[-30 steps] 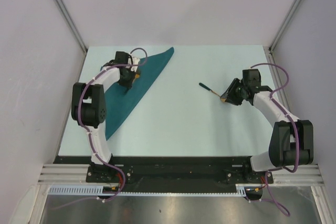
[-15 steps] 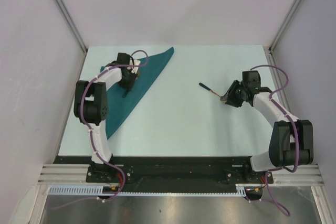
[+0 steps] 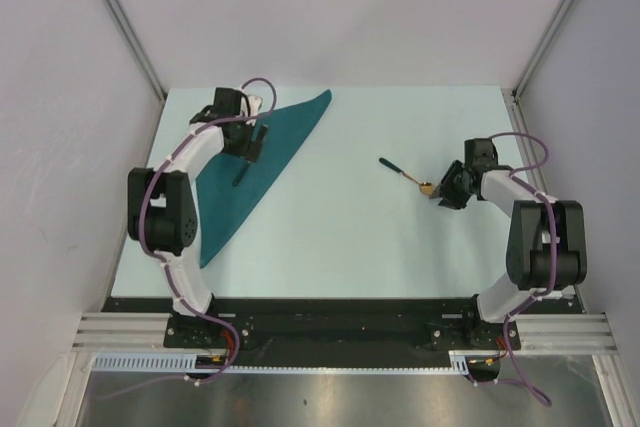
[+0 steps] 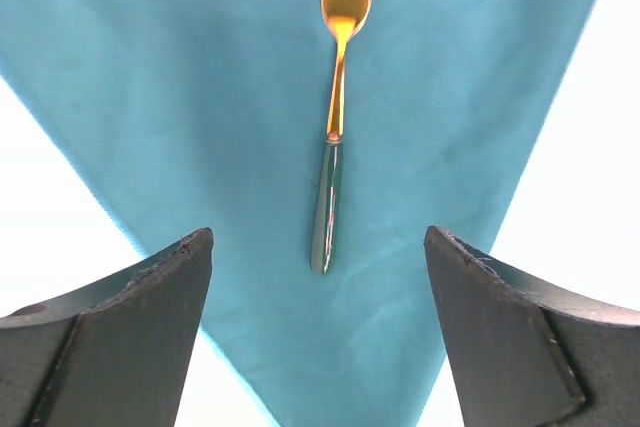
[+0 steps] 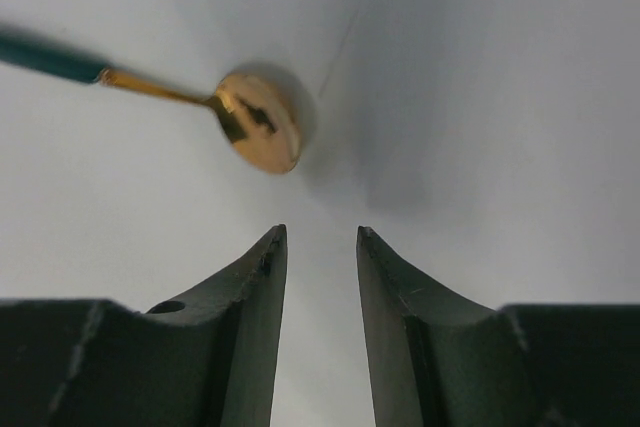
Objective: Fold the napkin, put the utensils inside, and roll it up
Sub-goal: Place the utensil onto the napkin, then grab a utensil with the right arm
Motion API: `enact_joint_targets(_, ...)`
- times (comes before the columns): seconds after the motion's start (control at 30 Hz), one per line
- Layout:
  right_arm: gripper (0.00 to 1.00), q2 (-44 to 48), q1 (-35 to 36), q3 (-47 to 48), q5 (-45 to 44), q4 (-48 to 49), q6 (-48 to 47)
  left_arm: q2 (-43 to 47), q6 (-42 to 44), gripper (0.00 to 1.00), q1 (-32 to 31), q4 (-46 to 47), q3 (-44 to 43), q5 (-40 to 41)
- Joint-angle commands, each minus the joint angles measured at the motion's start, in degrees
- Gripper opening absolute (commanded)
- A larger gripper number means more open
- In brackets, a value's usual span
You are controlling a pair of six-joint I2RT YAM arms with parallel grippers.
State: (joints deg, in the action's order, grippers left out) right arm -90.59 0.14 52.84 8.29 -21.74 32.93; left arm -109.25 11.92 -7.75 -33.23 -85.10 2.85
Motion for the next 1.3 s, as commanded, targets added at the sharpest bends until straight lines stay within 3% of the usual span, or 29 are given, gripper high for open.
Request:
enact_joint_targets(0.0, 0.39, -4.2, -2.9, 1.5, 2.9, 5.5, -0.2, 9.6, -1.9, 0.91, -3.9, 0.7, -0.7, -0.4)
enact_joint_targets(0.2, 0.39, -6.9, -3.9, 1.5, 5.4, 9.6, 1.0, 15.1, -2.9, 0.94, -9.1, 2.1, 2.8, -2.3)
enact_joint_targets(0.5, 0.38, -10.9, -4.1, 0.6, 7.7, 13.9, 3.1, 17.7, -4.4, 0.95, -11.4, 3.3, 4.1, -5.8)
enact_joint_targets(0.6, 0.33, -12.0, -4.0, 0.8, 7.6, 14.6, 3.3, 17.7, -4.5, 0.95, -11.4, 3.1, 4.1, -5.7)
enact_joint_targets(0.77, 0.10, -13.9, -4.1, 2.3, 9.3, 14.9, 2.5, 18.2, -4.3, 0.95, -12.5, 3.1, 4.3, -7.7)
enact_joint_targets(0.8, 0.00, -13.9, -4.1, 2.8, 9.8, 14.4, 1.5, 18.3, -3.6, 0.95, -13.4, 3.1, 4.4, -8.2)
enact_joint_targets(1.0, 0.00, -10.6, -4.1, 6.1, 17.2, 11.1, -5.7, 19.0, -0.1, 0.95, -20.8, 4.4, 6.4, -13.2)
enact_joint_targets(1.07, 0.00, -9.5, -4.1, 7.1, 23.5, 9.7, -10.4, 18.2, 0.6, 0.95, -23.0, 4.9, 6.9, -14.4)
enact_joint_targets(1.27, 0.00, -9.9, -0.8, 11.0, 33.4, -2.0, -23.2, 13.9, 2.3, 0.93, -28.5, 5.0, 7.1, -21.0)
